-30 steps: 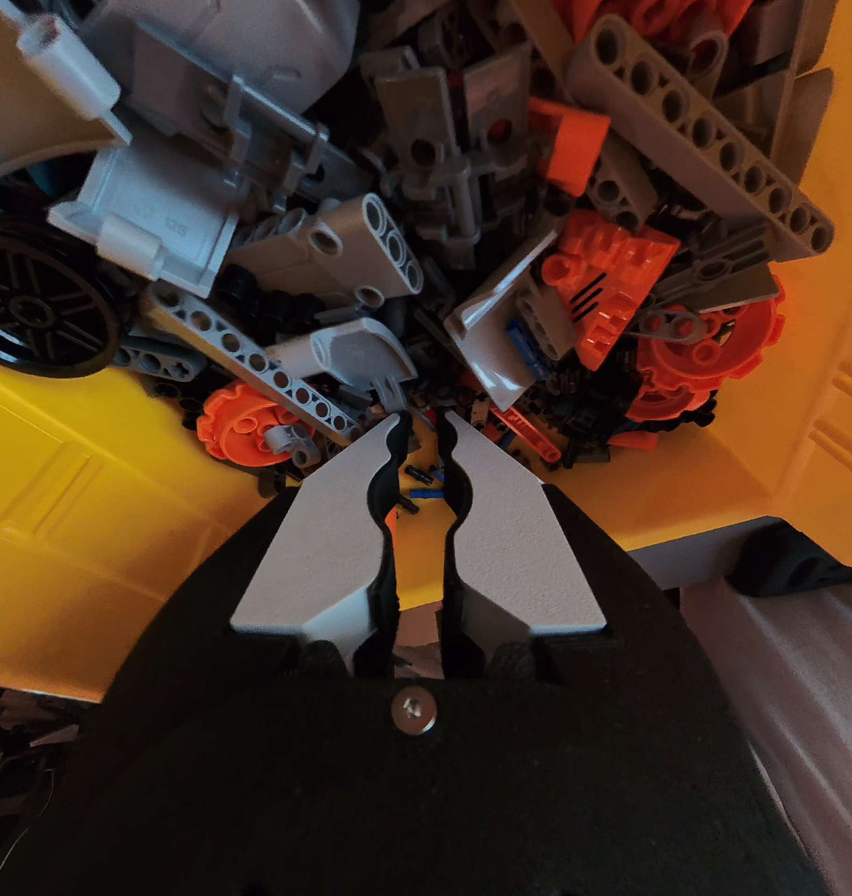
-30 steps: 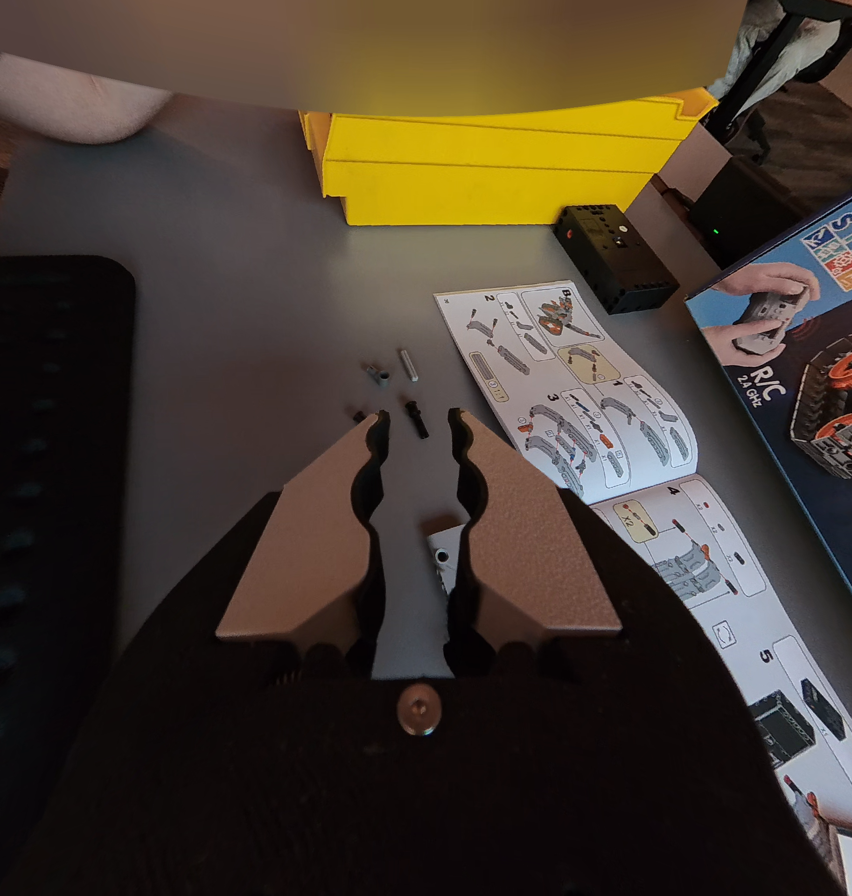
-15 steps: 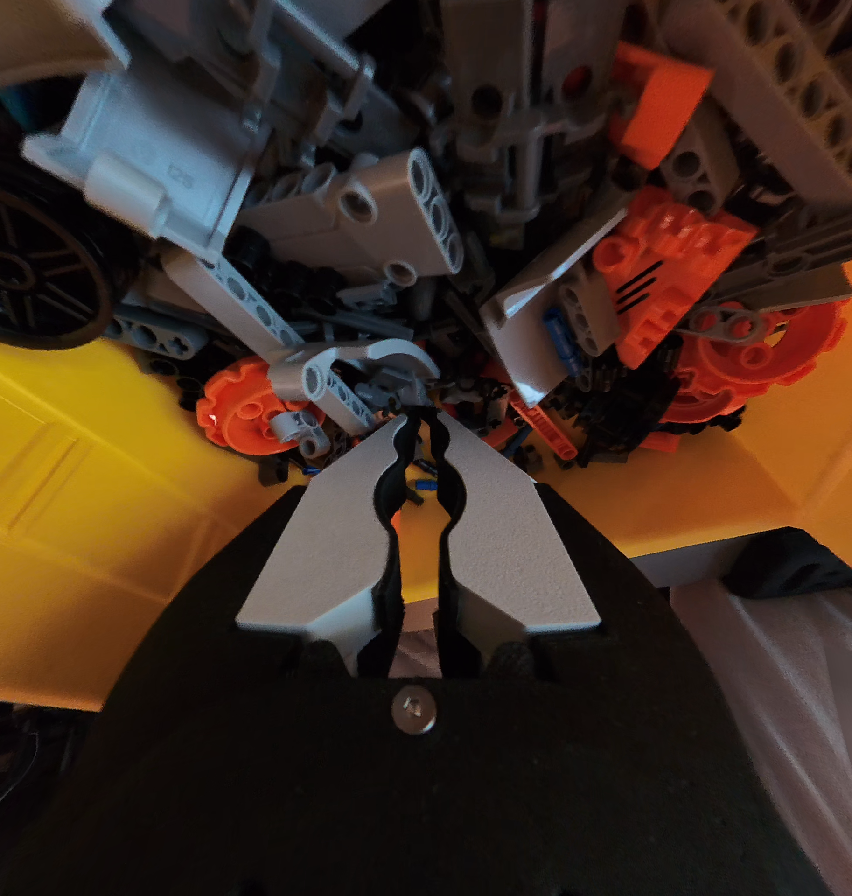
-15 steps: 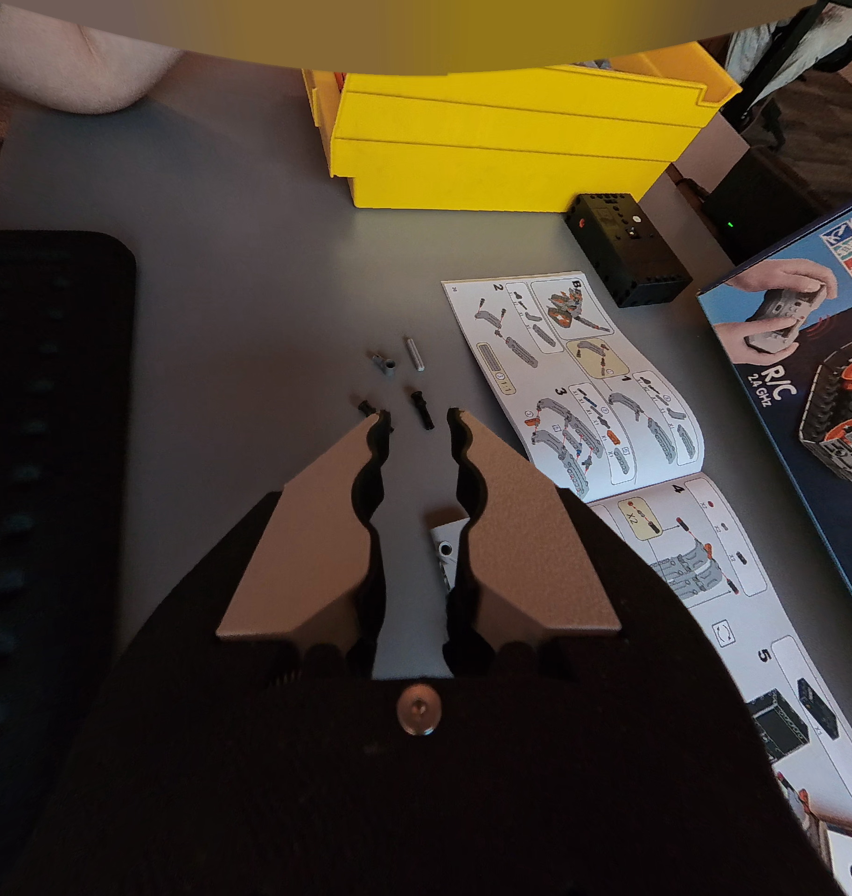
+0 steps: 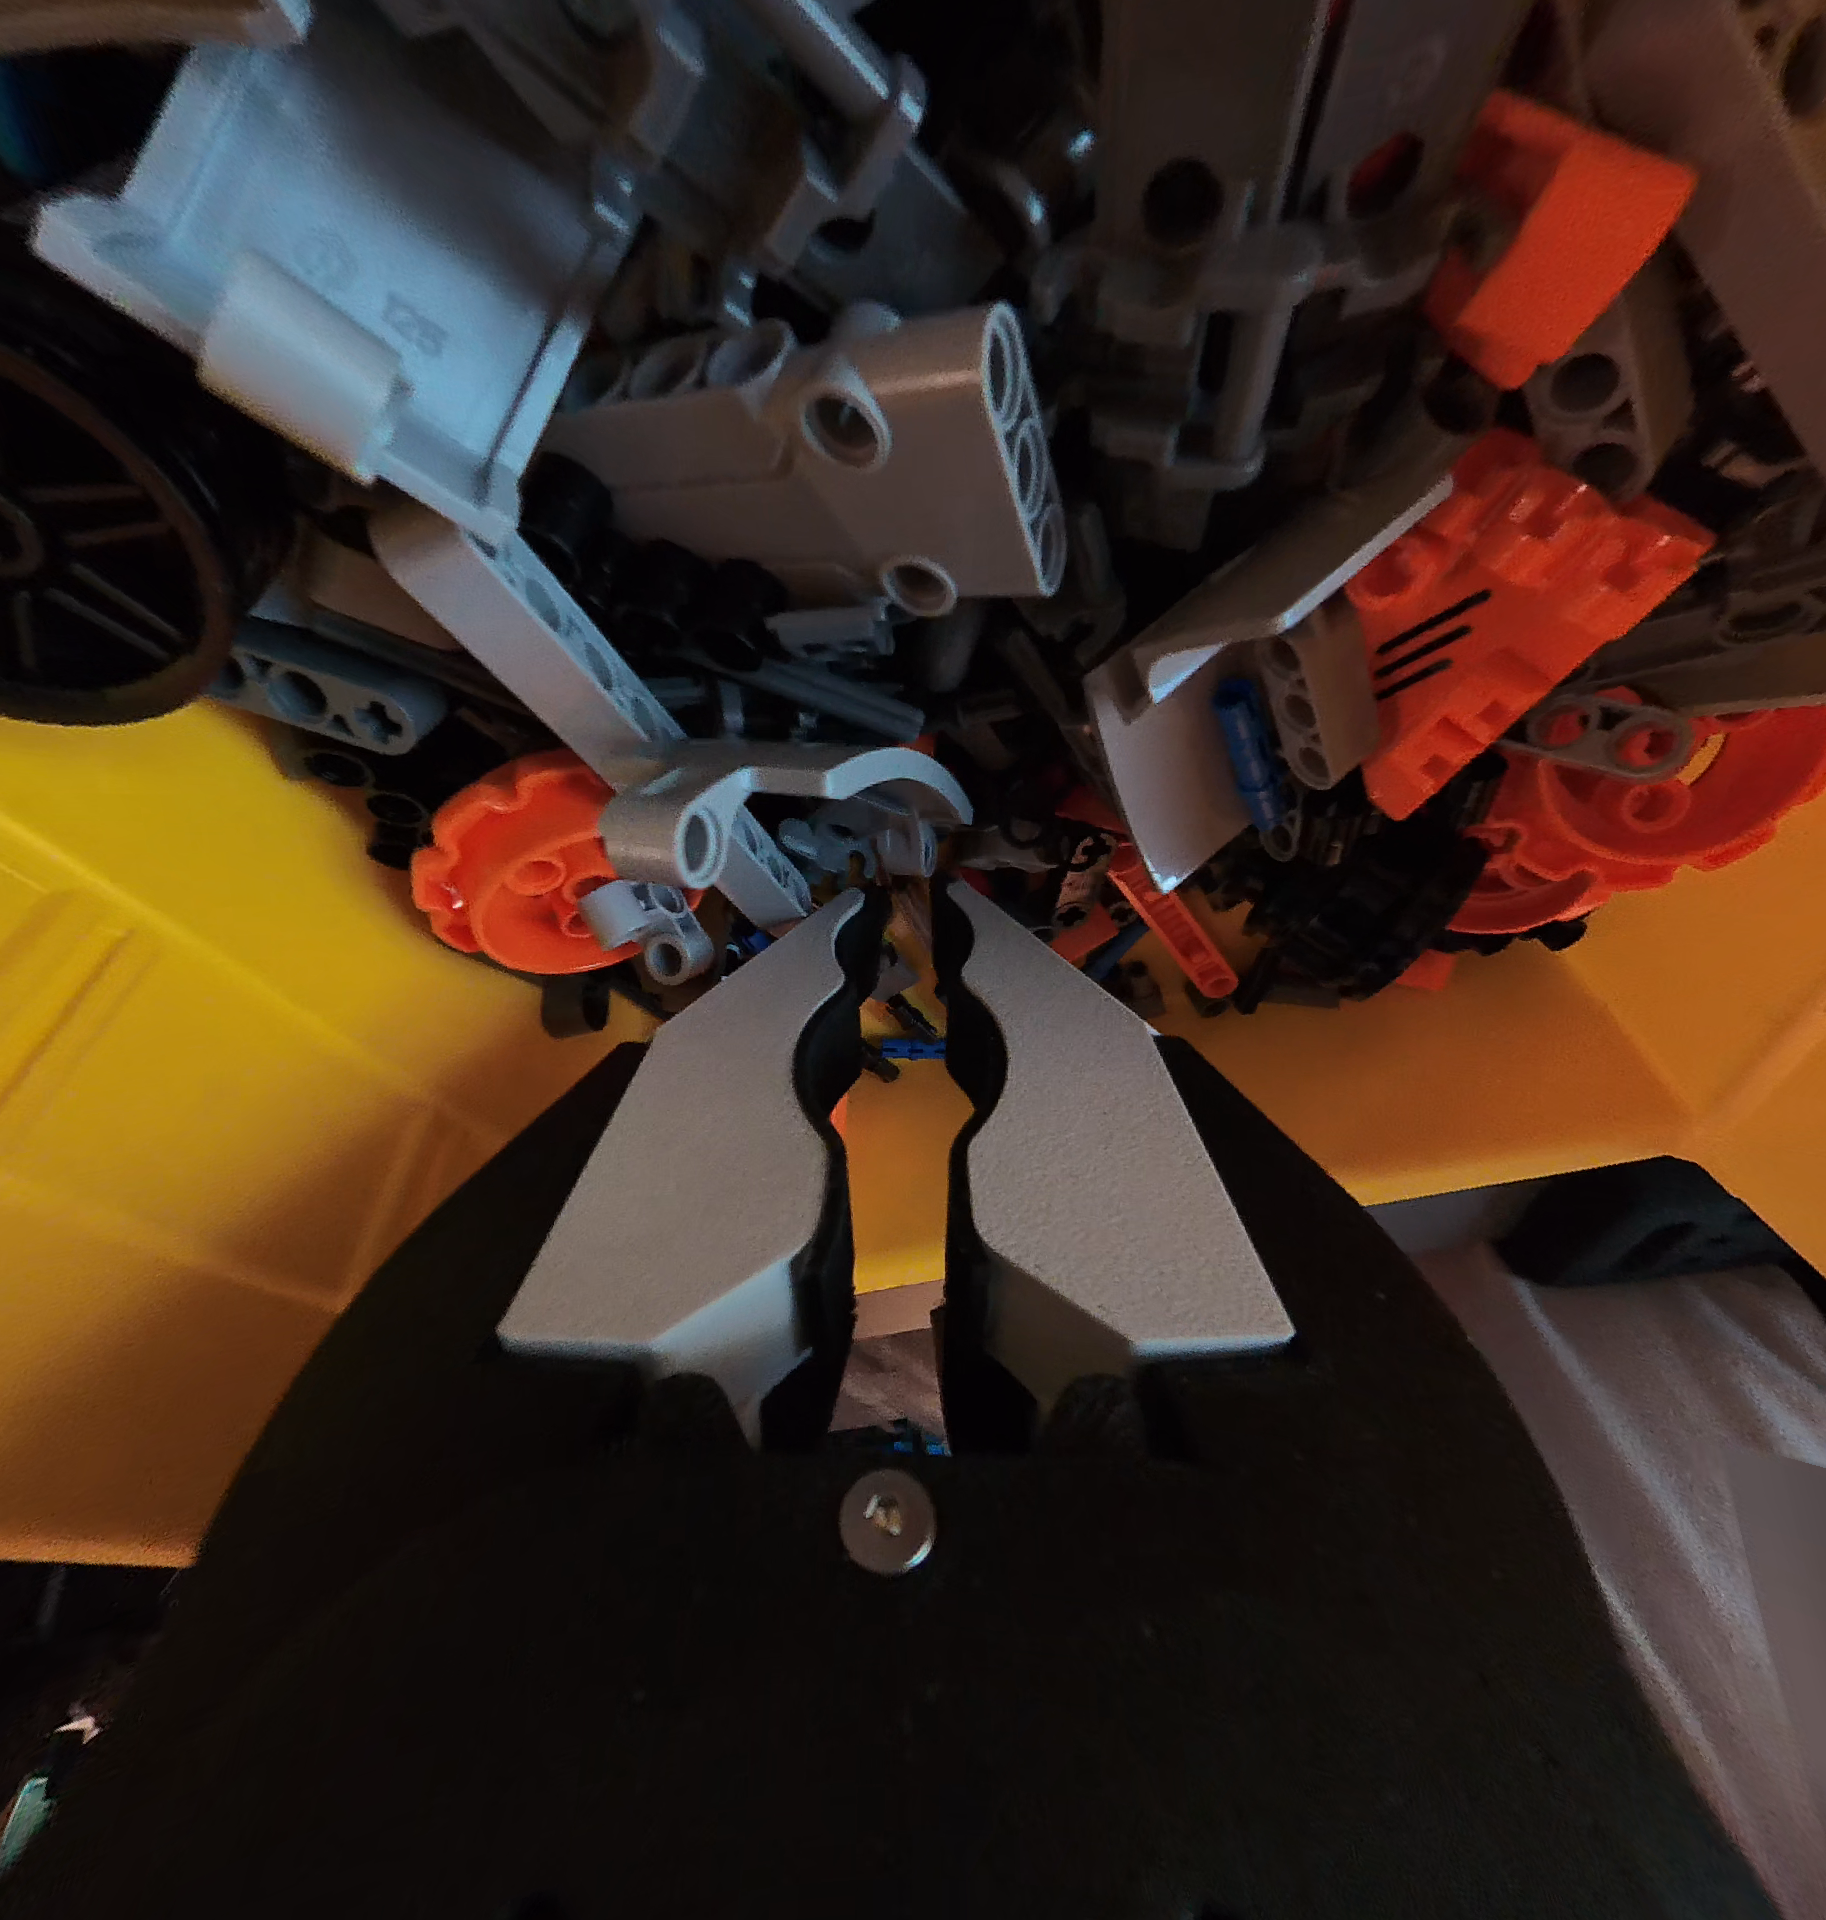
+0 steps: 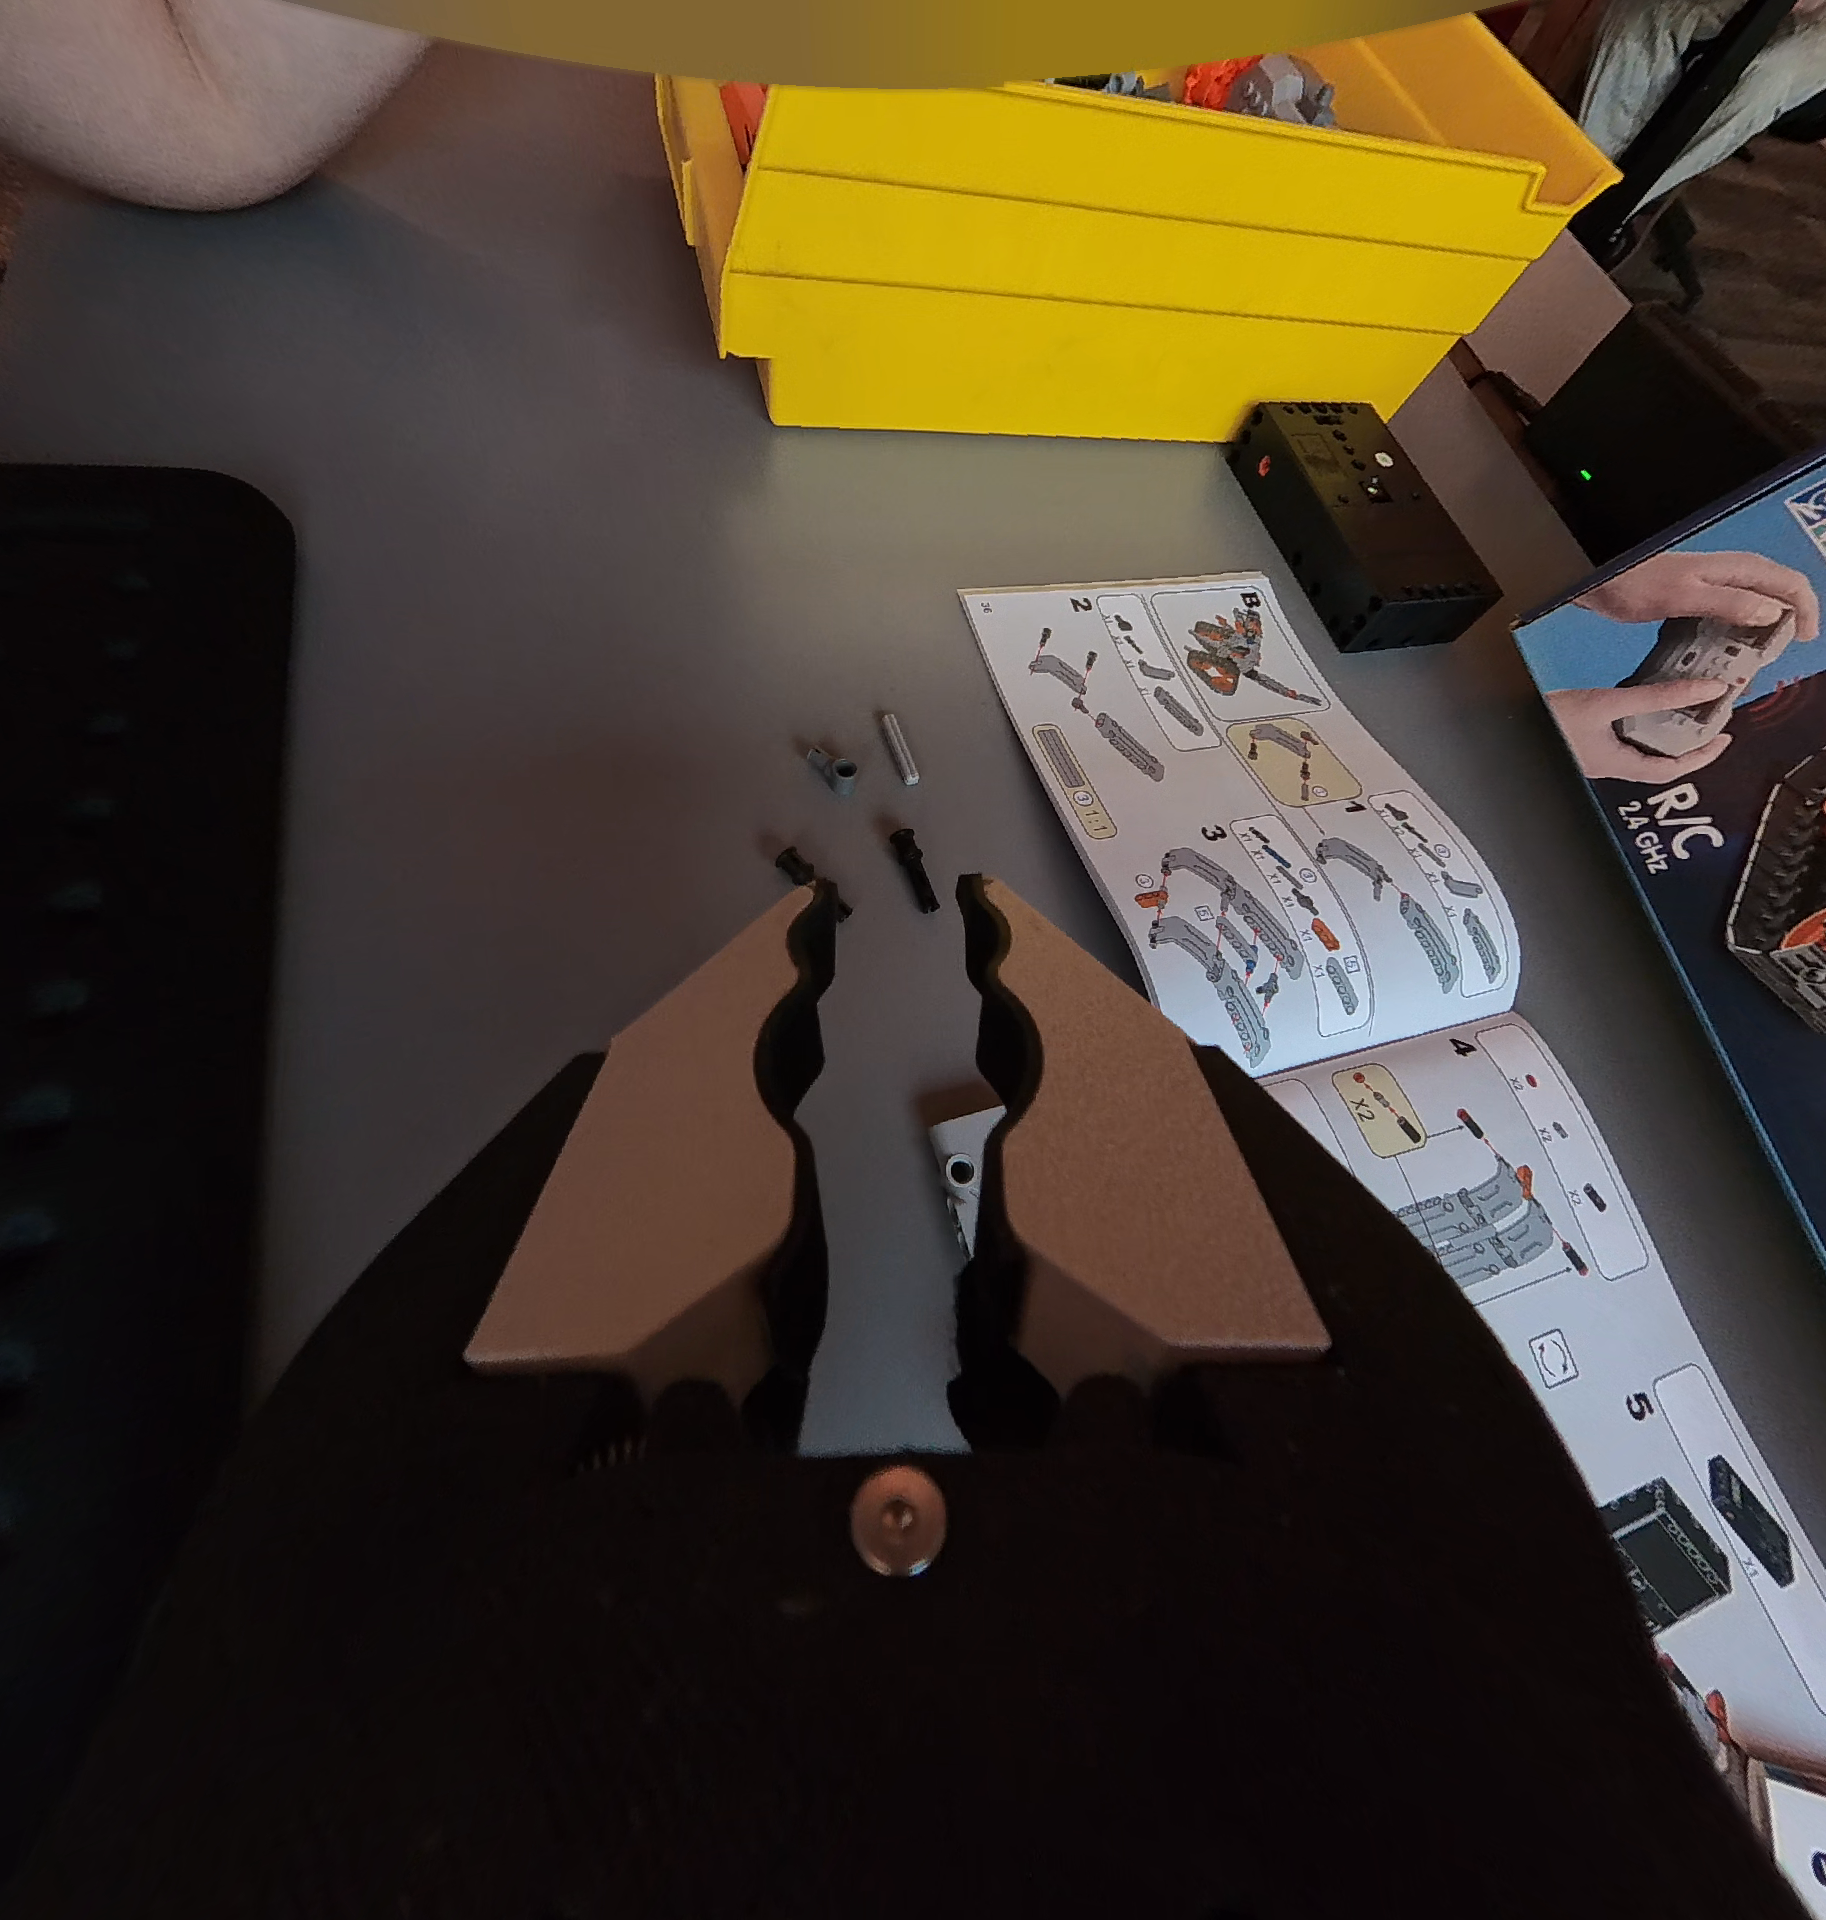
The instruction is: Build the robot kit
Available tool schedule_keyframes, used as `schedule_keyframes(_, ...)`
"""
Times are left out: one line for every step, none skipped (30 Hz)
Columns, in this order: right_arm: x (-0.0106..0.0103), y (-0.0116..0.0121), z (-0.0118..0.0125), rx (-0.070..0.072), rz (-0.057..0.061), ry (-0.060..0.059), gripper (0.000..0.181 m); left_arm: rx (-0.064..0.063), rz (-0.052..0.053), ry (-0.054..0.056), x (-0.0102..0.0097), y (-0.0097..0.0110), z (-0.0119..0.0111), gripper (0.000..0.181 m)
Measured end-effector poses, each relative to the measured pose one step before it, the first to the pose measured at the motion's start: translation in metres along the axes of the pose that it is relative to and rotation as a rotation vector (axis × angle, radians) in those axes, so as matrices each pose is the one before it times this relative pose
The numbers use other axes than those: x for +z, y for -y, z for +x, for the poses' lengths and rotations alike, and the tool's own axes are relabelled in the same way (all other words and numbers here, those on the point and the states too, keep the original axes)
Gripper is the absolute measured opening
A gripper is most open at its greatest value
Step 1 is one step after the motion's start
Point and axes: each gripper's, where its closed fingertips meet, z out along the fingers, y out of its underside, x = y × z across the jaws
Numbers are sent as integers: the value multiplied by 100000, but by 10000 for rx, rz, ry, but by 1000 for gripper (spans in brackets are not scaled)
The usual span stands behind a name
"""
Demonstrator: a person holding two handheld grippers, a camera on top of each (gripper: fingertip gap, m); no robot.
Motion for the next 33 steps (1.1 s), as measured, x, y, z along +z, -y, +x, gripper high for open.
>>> schedule_keyframes(8,-18,-2,-3,-13,1,24,-14,17,-11,-5,-2,-28,6)
schedule_keyframes(13,-23,-7,1,-7,7,24,14,-4,14,10,-20,-57,5)
schedule_keyframes(16,-27,-4,4,-12,8,24,41,-62,-8,30,-84,1,3)
schedule_keyframes(18,-23,-27,-1,-14,11,24,121,-91,19,16,-87,9,3)
schedule_keyframes(23,-17,-21,-13,-13,8,24,187,-102,74,9,-113,1,2)
schedule_keyframes(14,-24,-18,-18,-16,3,24,174,-126,111,8,-198,-11,2)
schedule_keyframes(14,-5,-11,-16,-8,-1,24,132,-63,90,-89,-162,38,2)
schedule_keyframes(8,6,-26,-7,-3,12,24,102,90,81,-260,-7,48,2)
schedule_keyframes(16,-6,-51,-2,-13,16,24,41,216,112,-474,78,13,2)
schedule_keyframes(8,4,-30,-29,-13,5,24,-25,302,122,-687,46,17,2)
schedule_keyframes(5,6,-6,-53,-19,-24,23,-34,417,135,-918,55,44,2)
schedule_keyframes(14,-27,22,-53,-43,-32,23,-11,570,165,-1193,137,81,2)
schedule_keyframes(8,-43,24,-37,-37,-27,23,64,793,116,-1505,375,255,2)
schedule_keyframes(17,-14,25,-20,-21,-26,23,217,1082,12,-1802,832,566,2)
schedule_keyframes(17,-19,15,-2,-8,-13,23,347,1315,-10,-2048,1353,759,2)
schedule_keyframes(24,-3,-34,8,-2,2,23,433,1561,-78,-2193,2021,1055,2)
schedule_keyframes(15,20,-27,-15,-2,-3,23,484,1723,-386,-2127,2588,1713,2)
schedule_keyframes(8,49,-22,-42,-4,-20,23,529,1642,-699,-1733,2704,2397,2)
schedule_keyframes(-7,61,-27,-43,3,-24,23,583,1272,-801,-1039,2256,2702,2)
schedule_keyframes(-24,84,-21,-32,17,-24,23,588,630,-753,-196,1292,2617,2)
schedule_keyframes(-43,100,-18,-24,23,-27,22,574,101,-742,476,487,2441,3)
schedule_keyframes(-44,100,11,-14,32,-32,22,489,-104,-633,945,195,2052,3)
schedule_keyframes(-55,108,-31,-7,34,-9,22,301,-247,-451,1359,-21,1485,3)
schedule_keyframes(-58,75,-20,-25,-7,-23,22,162,-566,-366,1755,-482,1107,3)
schedule_keyframes(-59,74,22,-53,-18,-59,22,127,-866,-337,2059,-870,921,3)
schedule_keyframes(-67,115,-37,-42,0,-32,22,166,-958,-302,2249,-913,844,2)
schedule_keyframes(-51,168,-130,-30,22,10,22,344,-903,-278,2296,-717,789,2)
schedule_keyframes(-43,151,-132,-50,15,4,22,451,-715,-135,2179,-380,476,2)
schedule_keyframes(-31,149,-133,-77,1,-13,22,329,-625,174,1886,-254,-139,2)
schedule_keyframes(-10,129,-131,-94,-10,-5,22,185,-616,268,1557,-331,-329,2)
schedule_keyframes(18,88,-81,-94,-12,-18,22,210,-481,-32,1150,-191,23,3)
schedule_keyframes(29,13,6,-37,-33,-30,22,127,-144,-136,741,274,100,3)
schedule_keyframes(42,-93,56,21,-55,-12,22,40,10,-96,511,444,23,2)
